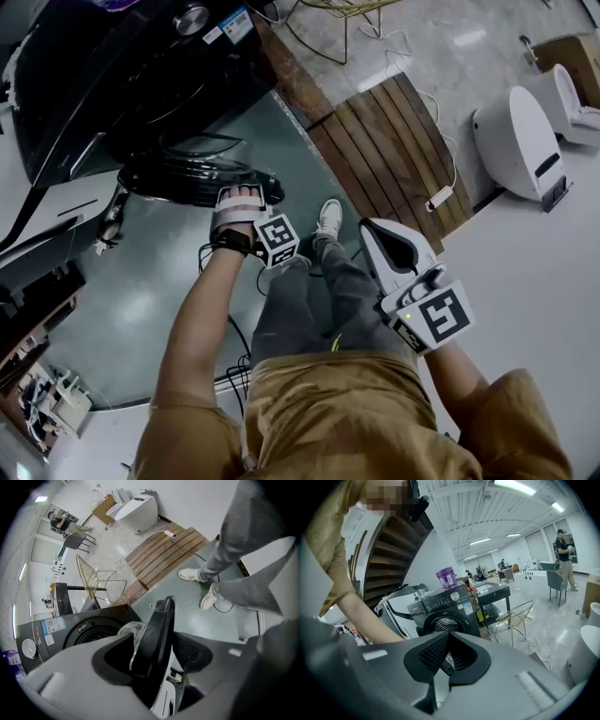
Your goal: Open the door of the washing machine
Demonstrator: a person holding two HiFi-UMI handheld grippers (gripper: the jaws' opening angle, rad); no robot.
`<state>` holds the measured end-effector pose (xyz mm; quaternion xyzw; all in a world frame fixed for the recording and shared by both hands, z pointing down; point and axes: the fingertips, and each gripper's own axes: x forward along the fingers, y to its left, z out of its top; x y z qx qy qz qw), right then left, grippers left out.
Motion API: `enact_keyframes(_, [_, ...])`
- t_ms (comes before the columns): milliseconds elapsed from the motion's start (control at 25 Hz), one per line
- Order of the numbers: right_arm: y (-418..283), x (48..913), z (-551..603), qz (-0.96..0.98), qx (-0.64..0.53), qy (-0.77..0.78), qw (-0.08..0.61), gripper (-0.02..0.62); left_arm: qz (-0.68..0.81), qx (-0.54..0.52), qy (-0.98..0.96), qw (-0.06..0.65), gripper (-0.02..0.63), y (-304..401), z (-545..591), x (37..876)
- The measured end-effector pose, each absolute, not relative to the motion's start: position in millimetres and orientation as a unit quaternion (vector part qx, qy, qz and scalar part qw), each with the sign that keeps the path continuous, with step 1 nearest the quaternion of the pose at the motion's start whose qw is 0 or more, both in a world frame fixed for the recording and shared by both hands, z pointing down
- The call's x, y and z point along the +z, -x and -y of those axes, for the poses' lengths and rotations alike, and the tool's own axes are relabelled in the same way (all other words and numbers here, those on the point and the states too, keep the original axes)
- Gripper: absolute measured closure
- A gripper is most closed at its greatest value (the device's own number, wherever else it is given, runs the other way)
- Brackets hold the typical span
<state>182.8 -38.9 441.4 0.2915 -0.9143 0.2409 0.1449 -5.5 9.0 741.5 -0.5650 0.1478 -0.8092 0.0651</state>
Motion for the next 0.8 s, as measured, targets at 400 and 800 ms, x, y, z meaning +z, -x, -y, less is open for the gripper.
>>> enact_keyframes(400, [-146, 436, 5, 0.926, 0.231, -0.256, 0.155, 0.591, -0.165, -0.804, 0.566, 0.076, 0.224, 21, -71, 726])
enact_keyframes(800, [-87, 430, -35, 0.944, 0.215, -0.189, 0.164, 0.591, -0.197, -0.804, 0.558, 0.056, 0.193, 57, -143, 706])
